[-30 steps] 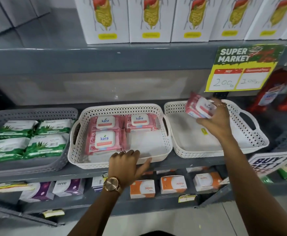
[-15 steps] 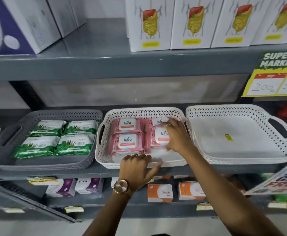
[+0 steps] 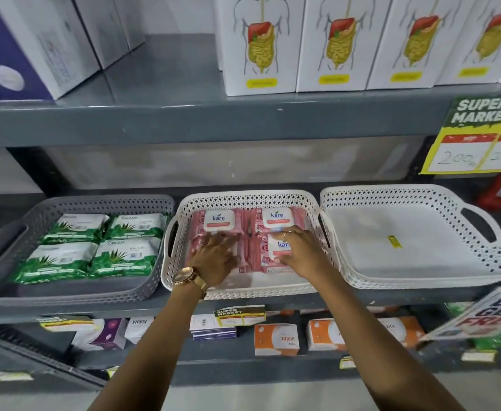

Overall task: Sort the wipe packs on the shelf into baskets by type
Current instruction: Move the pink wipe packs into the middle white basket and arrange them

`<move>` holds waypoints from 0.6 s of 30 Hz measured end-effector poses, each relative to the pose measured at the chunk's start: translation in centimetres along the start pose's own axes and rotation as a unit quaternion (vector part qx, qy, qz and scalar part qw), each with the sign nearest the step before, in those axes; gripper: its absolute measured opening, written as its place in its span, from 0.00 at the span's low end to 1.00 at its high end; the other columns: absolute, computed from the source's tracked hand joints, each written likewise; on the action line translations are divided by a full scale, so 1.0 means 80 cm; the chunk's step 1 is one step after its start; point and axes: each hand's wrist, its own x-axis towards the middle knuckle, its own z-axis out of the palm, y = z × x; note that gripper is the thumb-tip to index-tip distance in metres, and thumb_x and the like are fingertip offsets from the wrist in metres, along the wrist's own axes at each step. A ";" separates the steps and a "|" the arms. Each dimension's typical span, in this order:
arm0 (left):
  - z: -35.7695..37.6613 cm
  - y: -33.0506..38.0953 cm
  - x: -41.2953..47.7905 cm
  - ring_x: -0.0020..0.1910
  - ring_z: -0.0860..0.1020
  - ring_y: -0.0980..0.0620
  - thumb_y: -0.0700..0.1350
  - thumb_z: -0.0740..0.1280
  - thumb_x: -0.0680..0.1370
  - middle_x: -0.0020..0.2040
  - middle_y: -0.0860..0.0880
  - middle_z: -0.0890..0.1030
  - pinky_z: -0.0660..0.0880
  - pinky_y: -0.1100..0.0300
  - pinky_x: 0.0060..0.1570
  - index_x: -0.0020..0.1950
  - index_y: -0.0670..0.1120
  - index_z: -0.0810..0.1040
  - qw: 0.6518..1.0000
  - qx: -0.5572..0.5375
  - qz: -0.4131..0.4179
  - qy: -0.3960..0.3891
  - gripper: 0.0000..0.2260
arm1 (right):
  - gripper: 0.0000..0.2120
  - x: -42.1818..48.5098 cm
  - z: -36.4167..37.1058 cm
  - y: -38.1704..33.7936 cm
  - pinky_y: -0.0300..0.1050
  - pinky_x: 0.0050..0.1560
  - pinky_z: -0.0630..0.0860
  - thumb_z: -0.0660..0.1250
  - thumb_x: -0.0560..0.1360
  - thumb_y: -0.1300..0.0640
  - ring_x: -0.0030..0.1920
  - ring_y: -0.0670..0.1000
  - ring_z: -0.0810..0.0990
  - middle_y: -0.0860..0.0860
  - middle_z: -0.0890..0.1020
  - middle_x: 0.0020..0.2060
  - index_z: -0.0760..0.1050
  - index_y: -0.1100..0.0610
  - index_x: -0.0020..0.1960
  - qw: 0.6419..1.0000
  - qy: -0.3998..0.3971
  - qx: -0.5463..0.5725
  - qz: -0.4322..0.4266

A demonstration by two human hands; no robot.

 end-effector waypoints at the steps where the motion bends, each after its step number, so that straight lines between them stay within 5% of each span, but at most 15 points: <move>1: 0.002 -0.001 0.000 0.72 0.61 0.44 0.56 0.59 0.78 0.74 0.47 0.64 0.61 0.44 0.70 0.75 0.53 0.62 1.000 -0.014 0.006 0.000 0.25 | 0.28 0.000 0.000 0.000 0.51 0.68 0.64 0.73 0.70 0.58 0.67 0.58 0.68 0.53 0.72 0.69 0.71 0.52 0.68 1.000 0.001 0.008 0.007; 13: 0.008 0.000 -0.017 0.65 0.67 0.45 0.49 0.64 0.78 0.69 0.47 0.68 0.69 0.45 0.65 0.75 0.51 0.62 0.999 -0.049 0.002 0.020 0.25 | 0.27 -0.001 0.000 -0.003 0.51 0.69 0.62 0.73 0.70 0.59 0.69 0.57 0.66 0.52 0.71 0.69 0.71 0.52 0.68 0.999 -0.019 0.019 0.016; 18: 0.007 -0.012 -0.011 0.68 0.66 0.44 0.53 0.64 0.78 0.71 0.49 0.68 0.66 0.42 0.67 0.74 0.56 0.61 0.999 -0.038 -0.008 0.005 0.26 | 0.26 0.007 -0.008 0.000 0.52 0.71 0.63 0.68 0.74 0.48 0.71 0.56 0.67 0.54 0.71 0.70 0.69 0.55 0.69 0.998 -0.060 0.026 -0.009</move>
